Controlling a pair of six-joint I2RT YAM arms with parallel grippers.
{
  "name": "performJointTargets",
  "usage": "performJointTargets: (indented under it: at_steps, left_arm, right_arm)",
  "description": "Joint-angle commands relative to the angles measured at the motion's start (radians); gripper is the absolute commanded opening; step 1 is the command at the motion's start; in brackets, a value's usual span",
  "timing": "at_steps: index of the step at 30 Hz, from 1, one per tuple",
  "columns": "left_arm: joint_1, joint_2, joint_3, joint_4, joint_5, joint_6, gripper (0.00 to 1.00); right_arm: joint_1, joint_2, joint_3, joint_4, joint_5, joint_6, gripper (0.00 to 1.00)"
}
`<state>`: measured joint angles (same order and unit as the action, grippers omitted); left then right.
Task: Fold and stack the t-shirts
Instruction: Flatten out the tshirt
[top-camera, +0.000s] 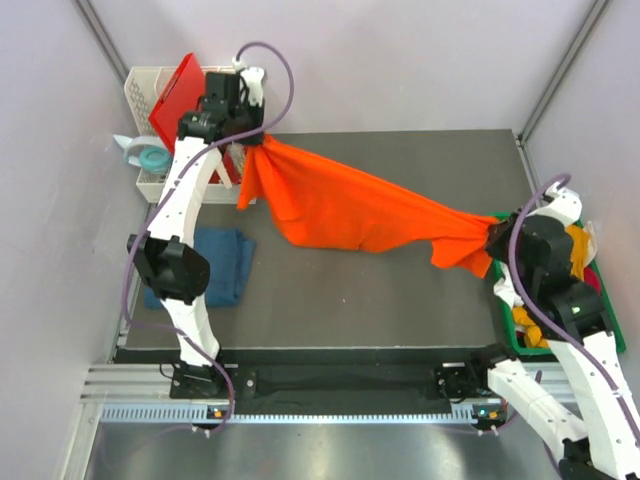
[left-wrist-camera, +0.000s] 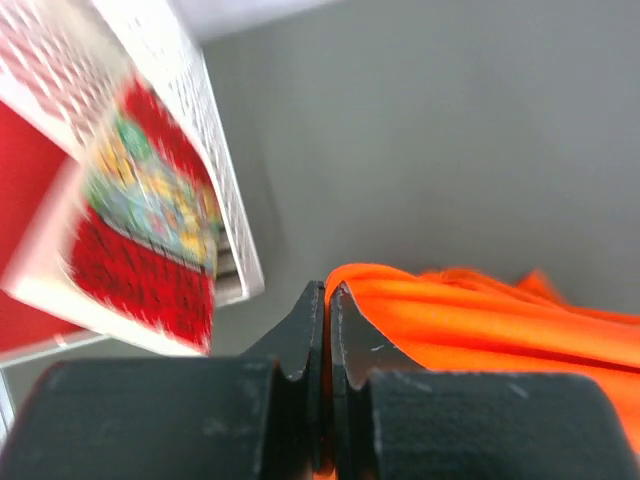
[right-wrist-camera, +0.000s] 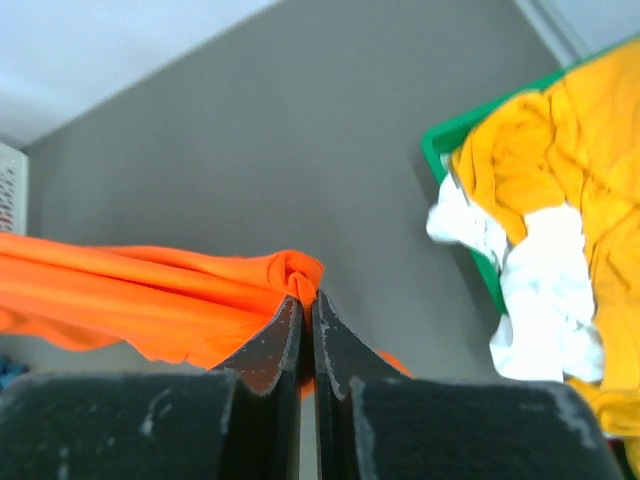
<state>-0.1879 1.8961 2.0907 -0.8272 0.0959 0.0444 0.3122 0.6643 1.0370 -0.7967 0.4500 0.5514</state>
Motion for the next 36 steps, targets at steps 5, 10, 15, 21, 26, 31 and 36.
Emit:
performJointTargets:
  at_steps: [5,10,15,21,26,31,36]
  left_arm:
    - [0.016,-0.04,0.381,0.074,-0.147,0.026,0.0]
    - [-0.012,-0.167,0.246,0.085,-0.141,0.028,0.0]
    - [-0.012,-0.261,-0.069,0.152,-0.137,0.058,0.0]
    - [-0.013,-0.174,-0.348,0.255,-0.119,0.058,0.0]
    - [-0.019,-0.037,-0.327,0.352,-0.143,0.043,0.0]
    - [-0.038,0.248,0.079,0.216,-0.212,0.057,0.0]
    - [-0.044,0.402,0.365,0.261,-0.271,0.061,0.0]
  right_arm:
    - [-0.012,0.142,0.412,-0.003,0.182,-0.176,0.0]
    - [-0.01,0.172,0.494,-0.006,0.158,-0.196,0.0]
    - [-0.012,0.101,0.341,-0.009,0.142,-0.166,0.0]
    - [-0.01,0.012,0.037,0.002,0.09,-0.076,0.0]
    - [-0.013,0.043,-0.072,0.08,0.124,-0.109,0.0]
    - [-0.021,0.312,0.087,0.16,0.182,-0.186,0.0]
    - [-0.024,0.527,0.23,0.269,0.217,-0.189,0.0]
